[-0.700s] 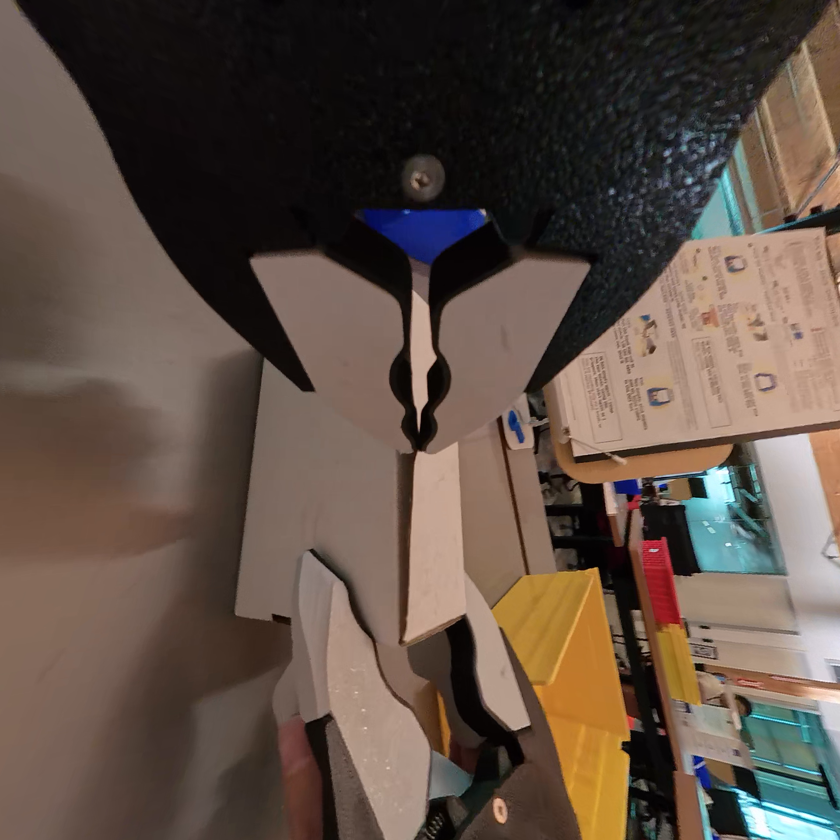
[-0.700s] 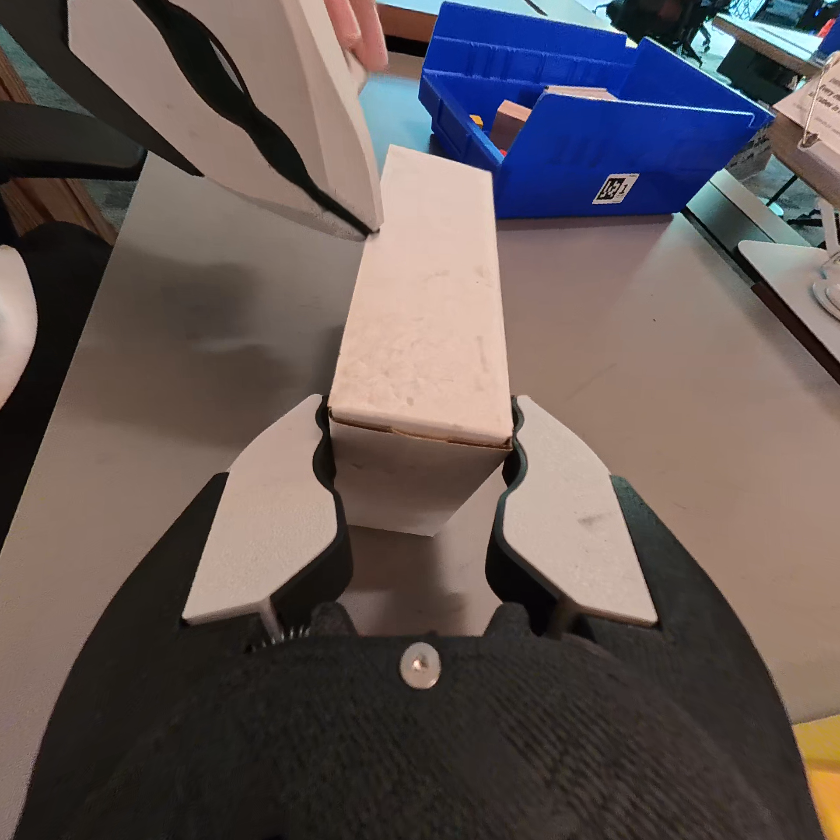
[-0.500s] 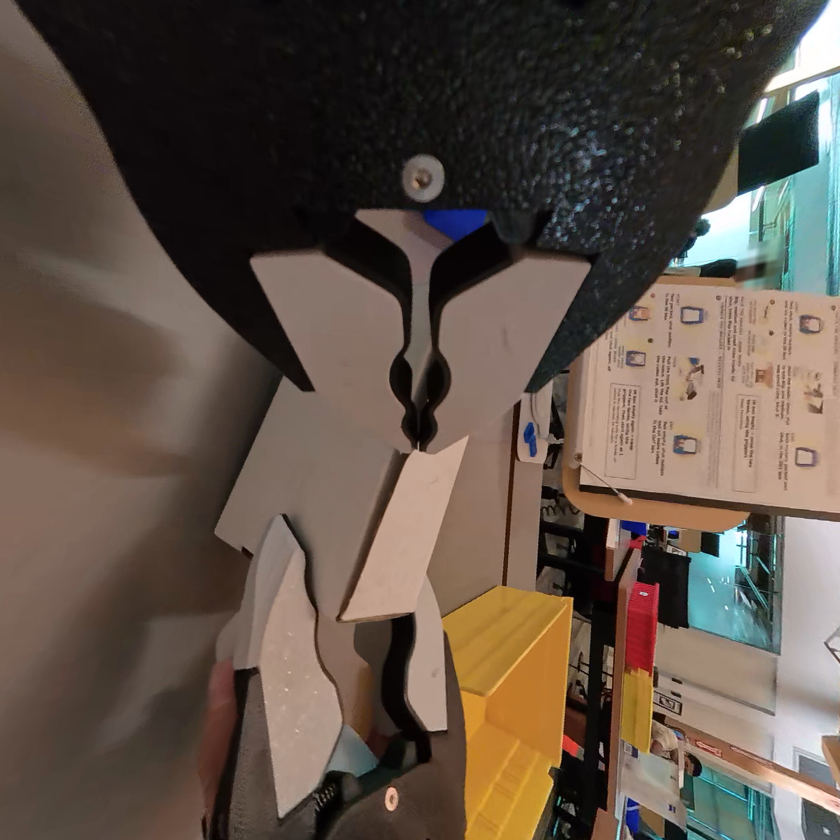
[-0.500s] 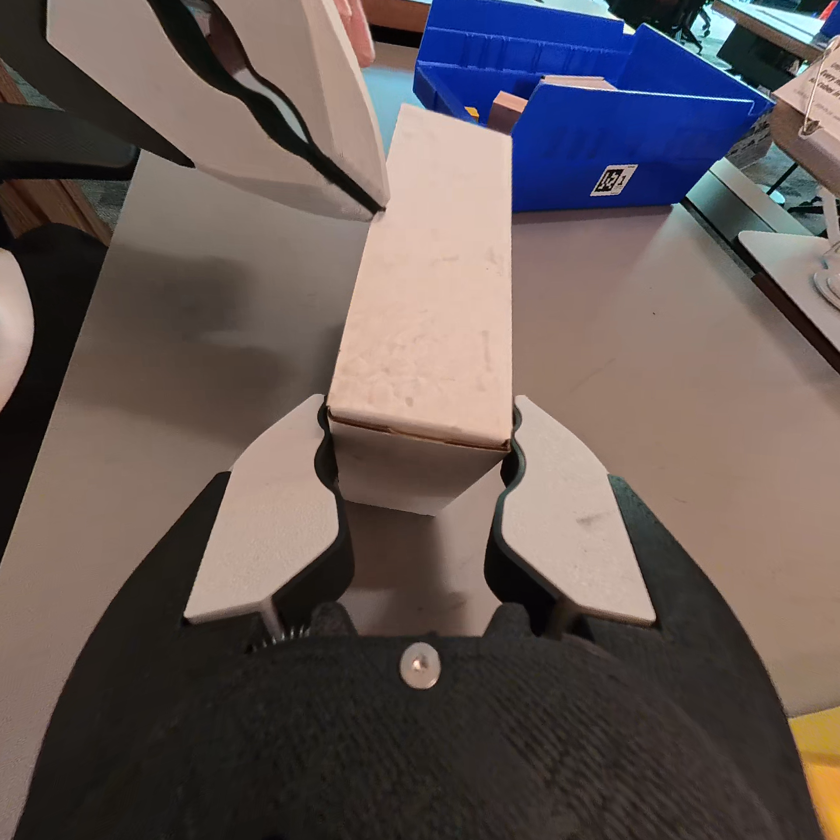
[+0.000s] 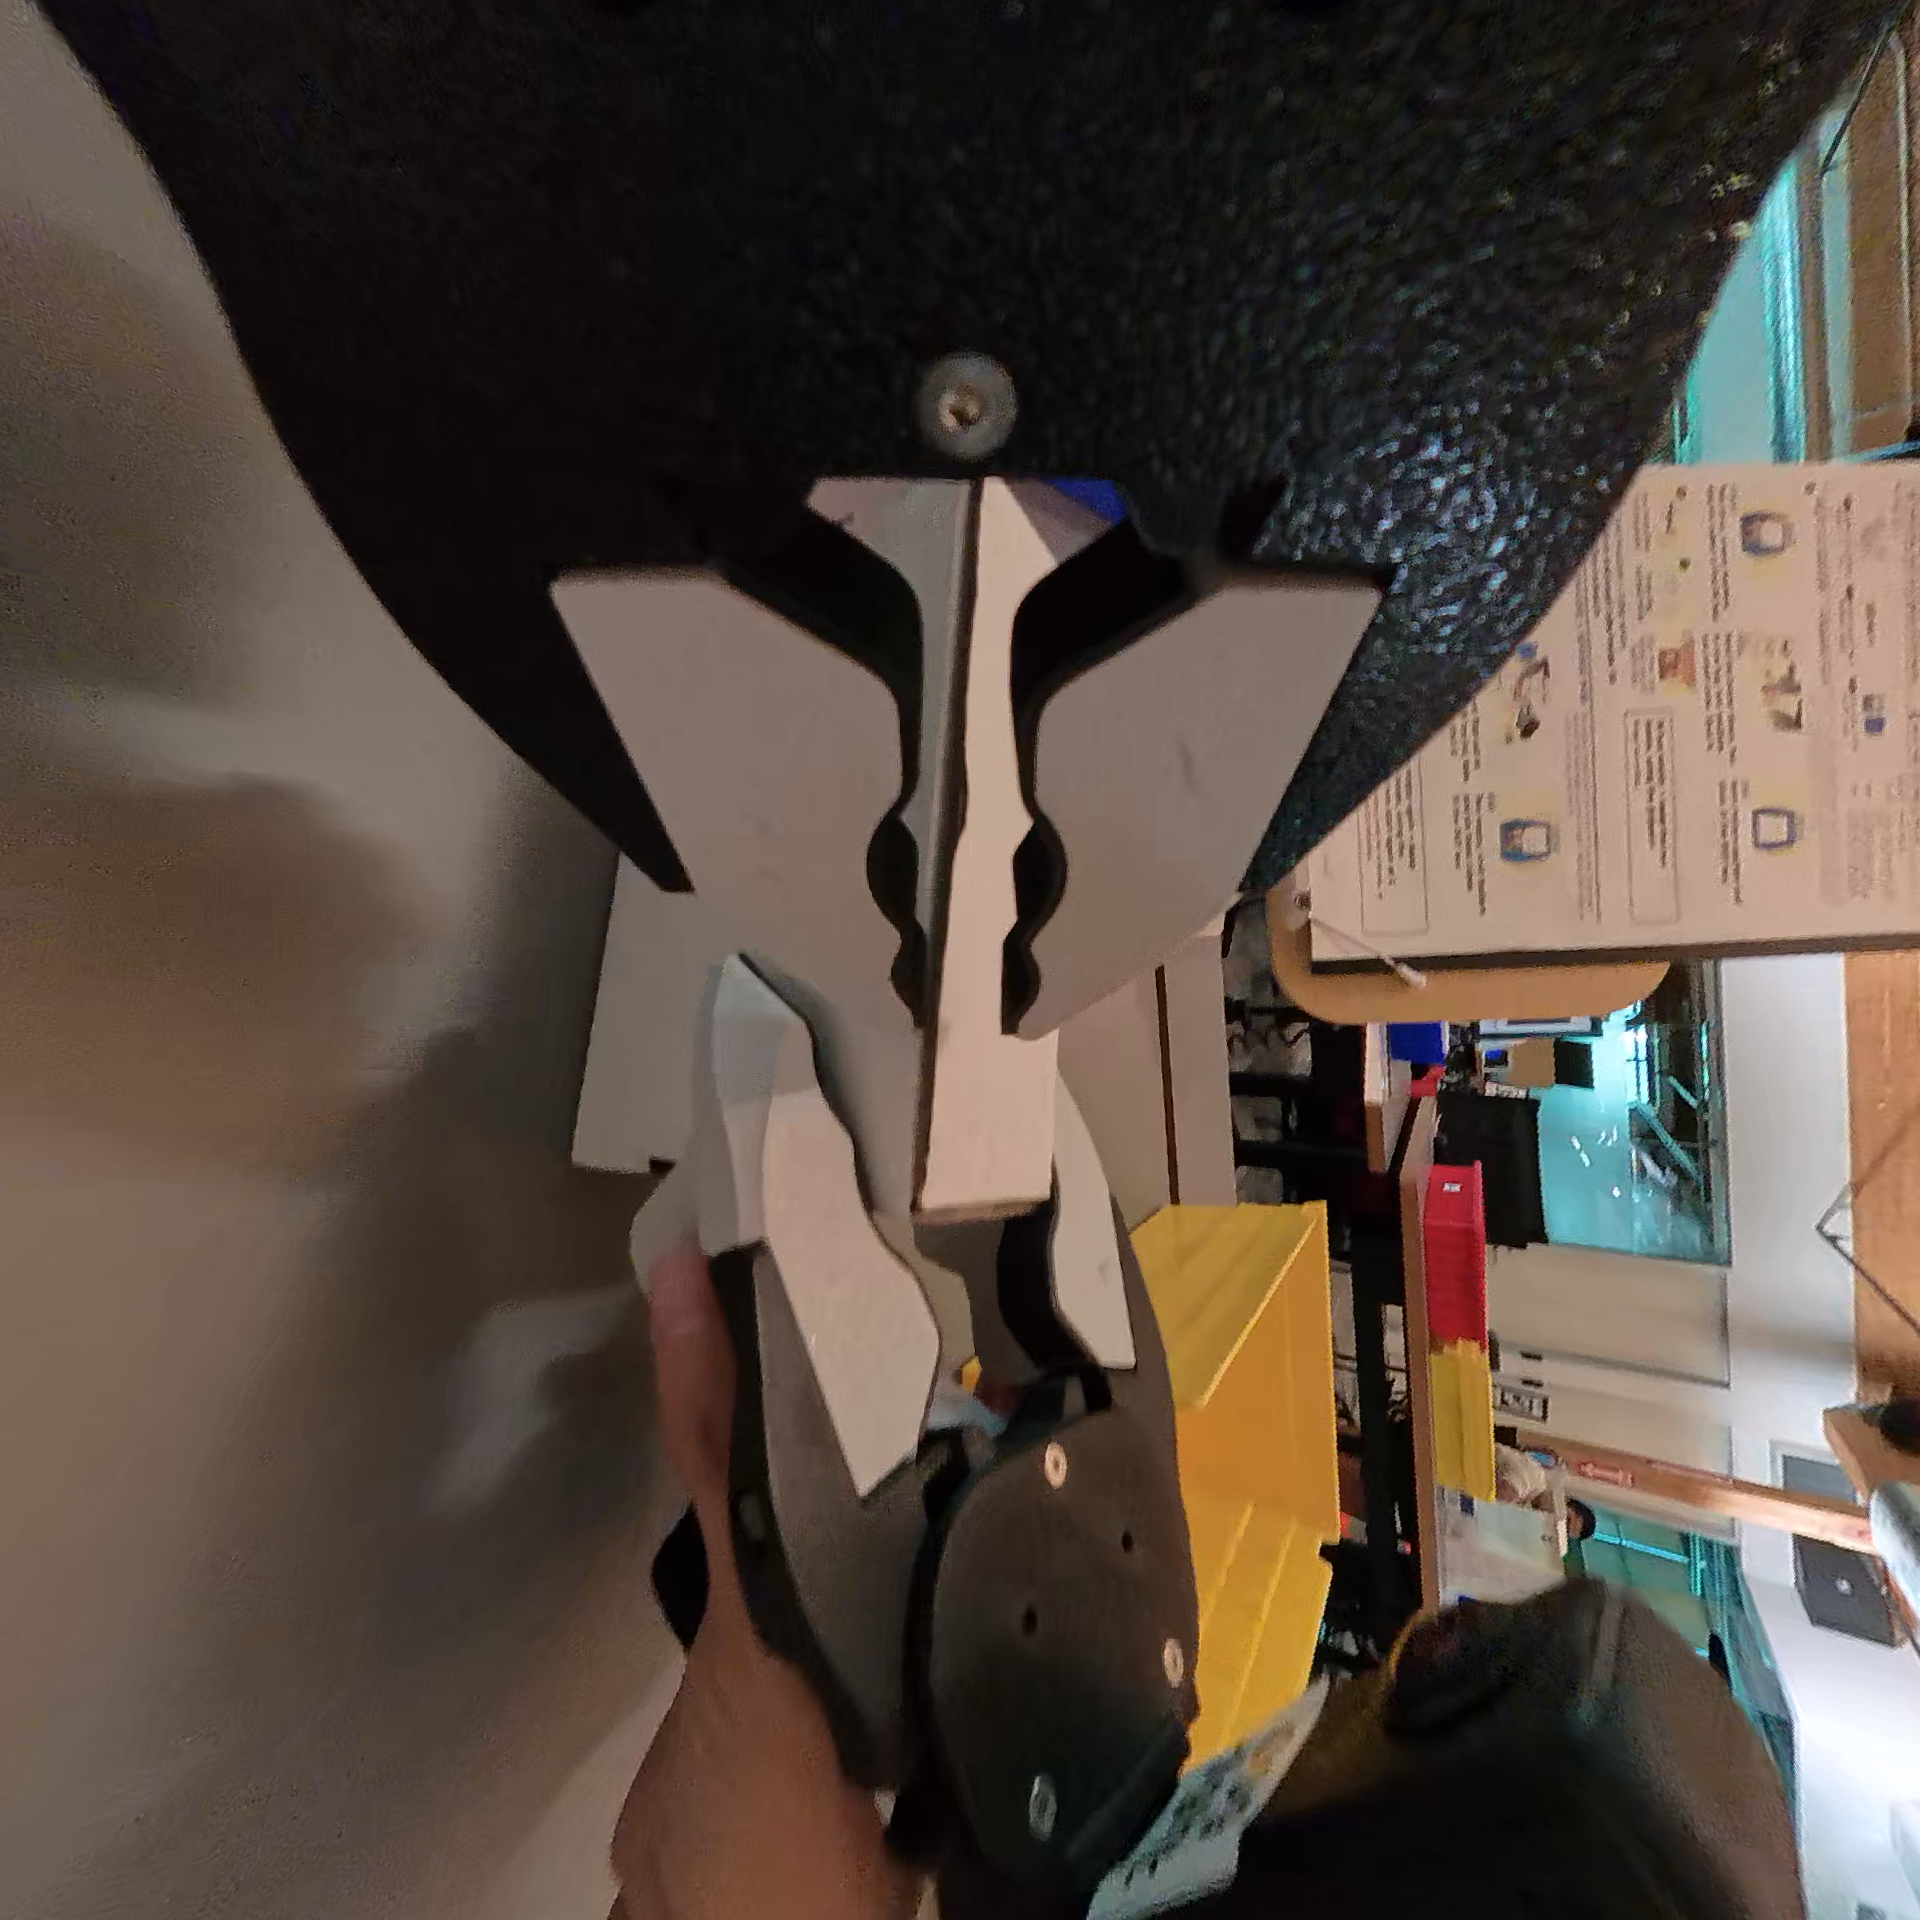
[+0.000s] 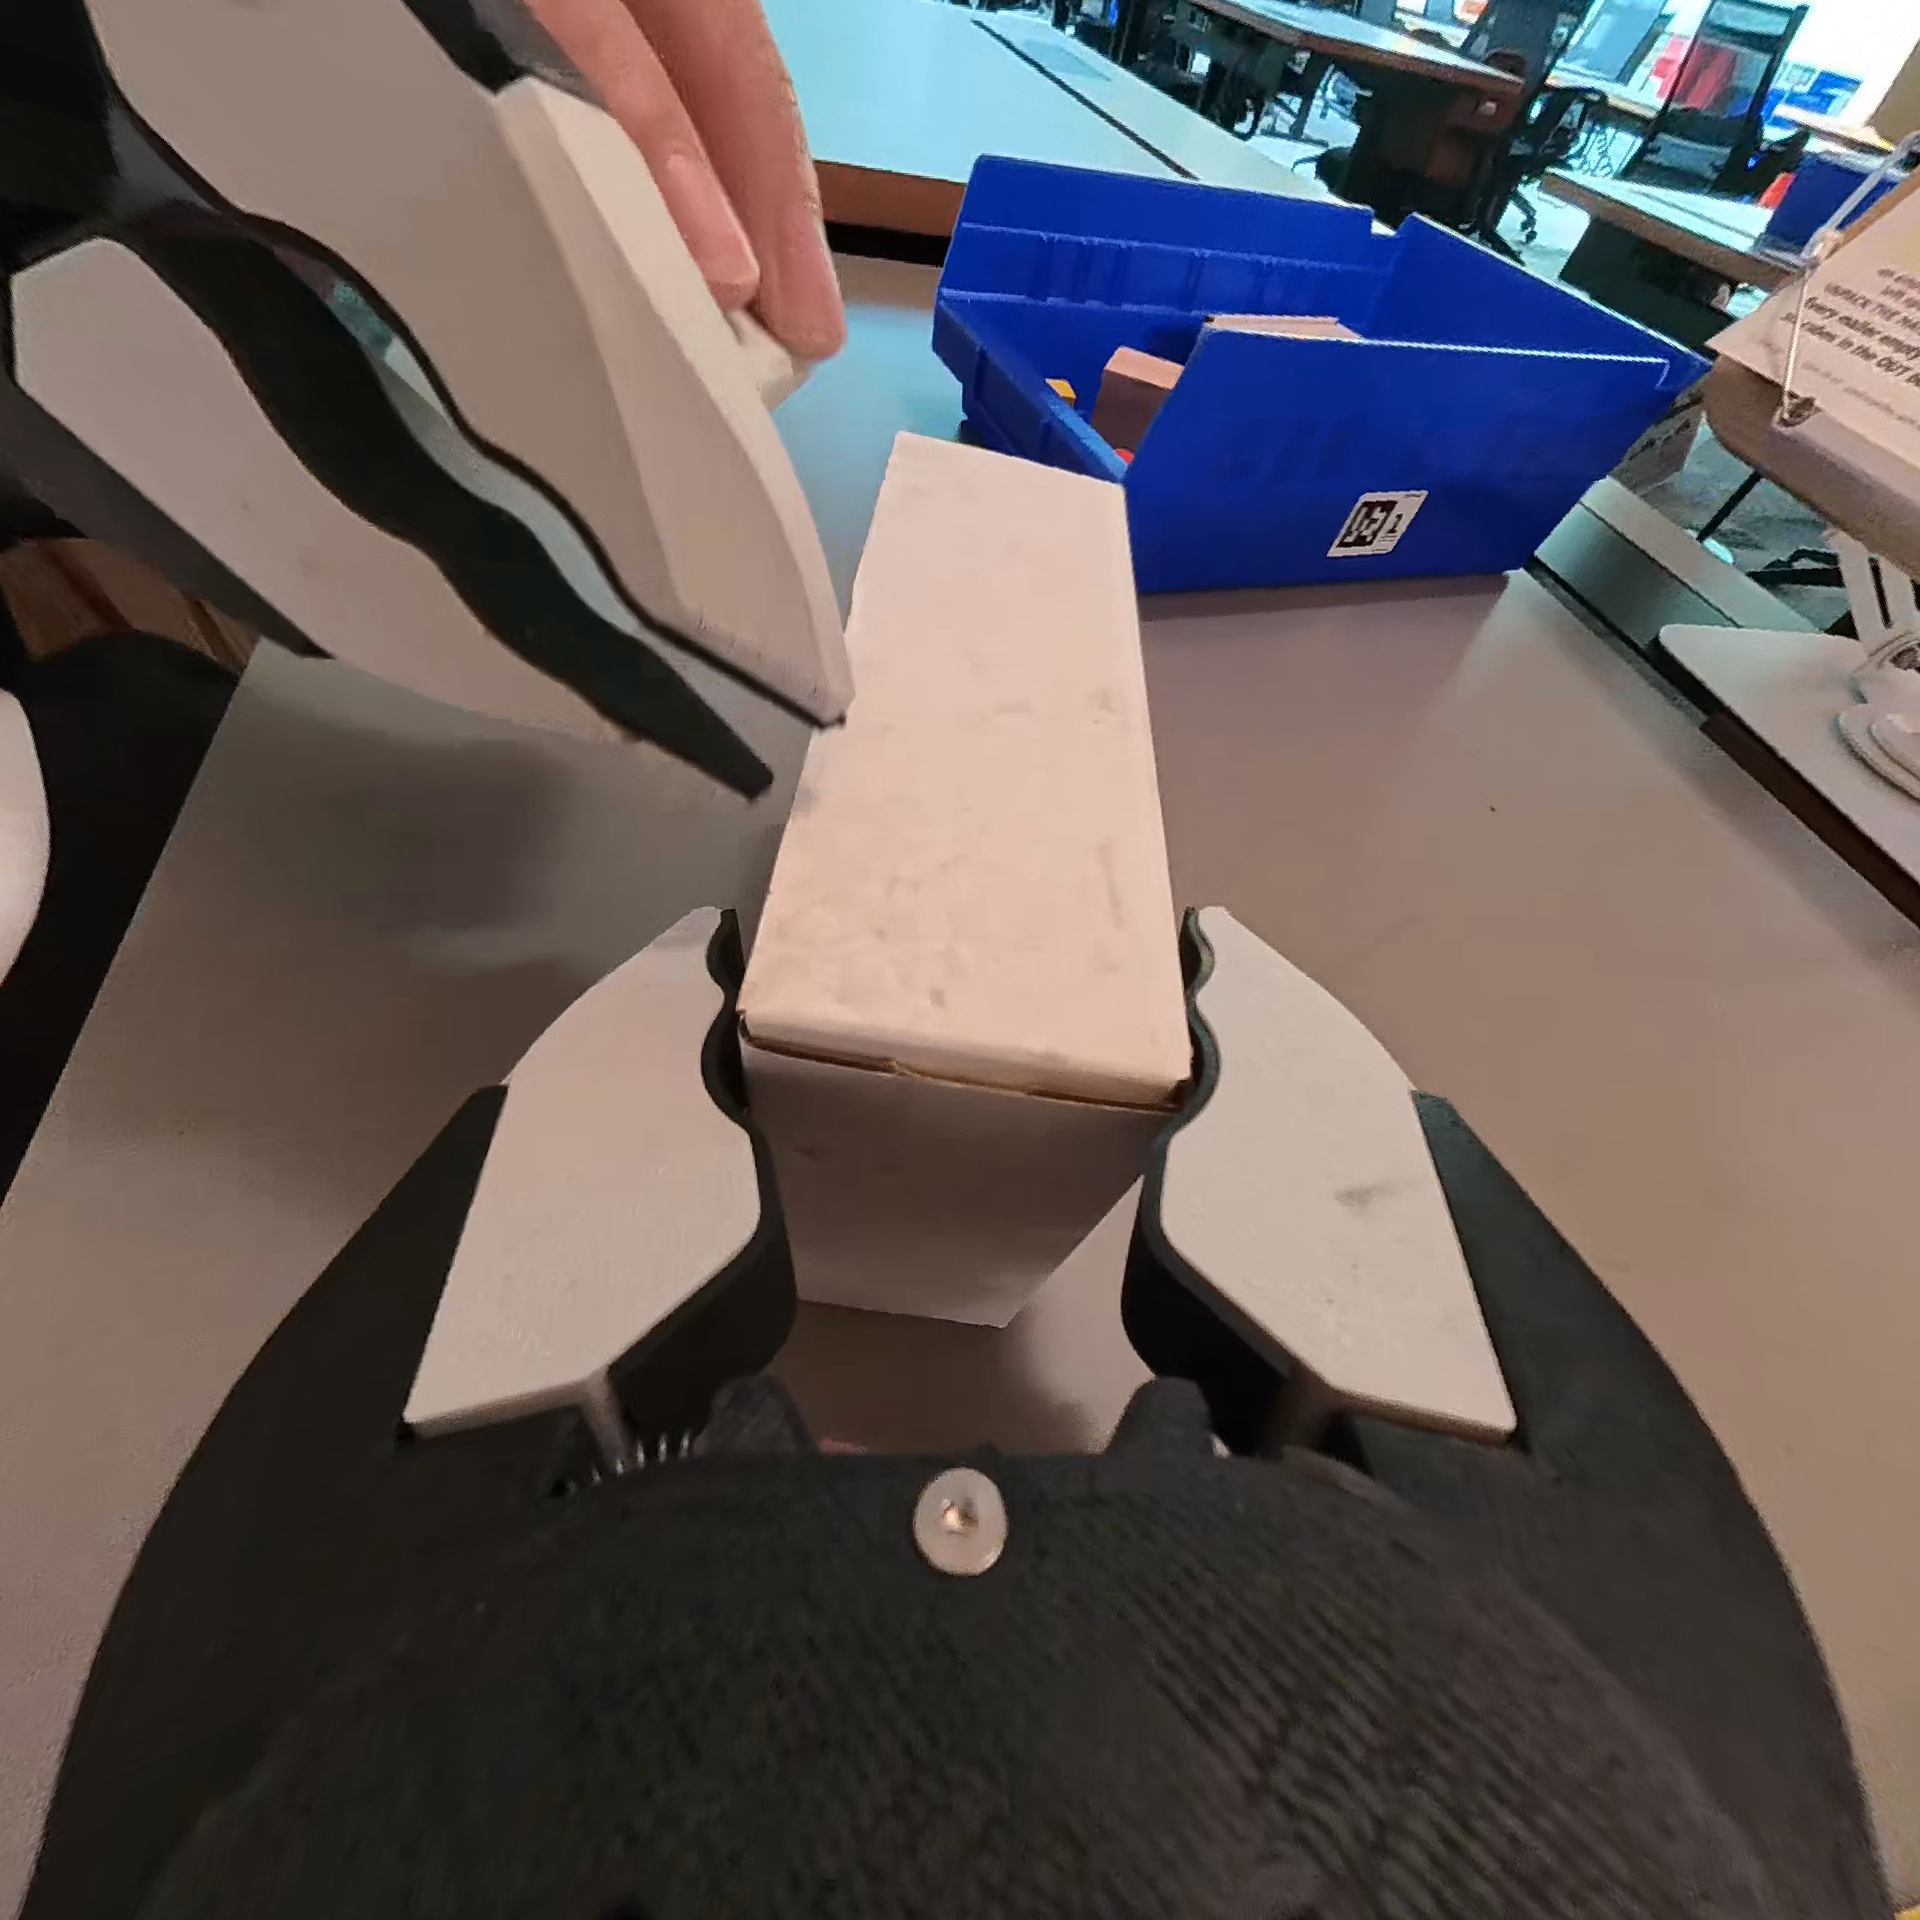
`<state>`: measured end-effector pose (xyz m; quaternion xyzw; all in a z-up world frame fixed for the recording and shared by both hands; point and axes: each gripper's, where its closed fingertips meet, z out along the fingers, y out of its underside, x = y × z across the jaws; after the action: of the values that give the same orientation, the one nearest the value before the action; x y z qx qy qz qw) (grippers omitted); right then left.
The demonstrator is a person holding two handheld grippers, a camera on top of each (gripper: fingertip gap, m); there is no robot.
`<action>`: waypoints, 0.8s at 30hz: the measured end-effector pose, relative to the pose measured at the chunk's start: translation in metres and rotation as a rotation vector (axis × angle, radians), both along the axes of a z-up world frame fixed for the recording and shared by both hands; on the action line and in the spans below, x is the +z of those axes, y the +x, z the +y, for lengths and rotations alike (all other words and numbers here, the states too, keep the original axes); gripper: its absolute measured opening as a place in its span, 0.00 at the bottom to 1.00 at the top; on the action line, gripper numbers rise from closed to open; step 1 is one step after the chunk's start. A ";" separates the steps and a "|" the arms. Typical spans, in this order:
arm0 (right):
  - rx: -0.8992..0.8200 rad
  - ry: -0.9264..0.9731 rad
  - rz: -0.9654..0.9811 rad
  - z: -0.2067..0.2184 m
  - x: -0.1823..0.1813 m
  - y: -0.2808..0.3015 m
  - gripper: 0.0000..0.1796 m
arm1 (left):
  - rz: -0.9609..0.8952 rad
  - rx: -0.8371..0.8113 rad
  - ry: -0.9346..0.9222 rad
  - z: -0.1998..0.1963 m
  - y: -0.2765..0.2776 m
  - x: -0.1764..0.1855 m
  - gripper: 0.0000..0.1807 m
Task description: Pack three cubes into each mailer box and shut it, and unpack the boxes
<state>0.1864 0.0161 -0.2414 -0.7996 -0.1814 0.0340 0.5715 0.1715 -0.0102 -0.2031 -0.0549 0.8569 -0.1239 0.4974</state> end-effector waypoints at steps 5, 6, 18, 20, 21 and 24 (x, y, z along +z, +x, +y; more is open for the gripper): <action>0.003 -0.033 -0.014 0.000 -0.002 -0.003 0.44 | 0.043 -0.040 0.015 -0.013 0.004 -0.002 0.05; 0.001 -0.034 -0.004 0.000 -0.002 -0.002 0.44 | 0.054 -0.039 0.016 -0.013 0.004 -0.003 0.04; 0.006 -0.050 0.002 0.001 -0.003 -0.005 0.44 | -0.046 0.004 0.012 -0.011 0.004 0.004 0.07; 0.011 -0.050 -0.011 0.001 -0.003 -0.006 0.44 | -0.016 -0.053 0.033 -0.018 0.000 0.001 0.08; 0.009 -0.053 -0.008 0.002 -0.003 -0.006 0.44 | -0.008 -0.056 0.038 -0.021 0.000 0.001 0.08; 0.012 -0.053 -0.007 0.002 -0.003 -0.007 0.44 | -0.001 -0.014 0.079 -0.019 0.006 0.000 0.04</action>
<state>0.1796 0.0183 -0.2445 -0.8134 -0.1873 0.0393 0.5493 0.1775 -0.0291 -0.2033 -0.0293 0.8611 -0.0934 0.4988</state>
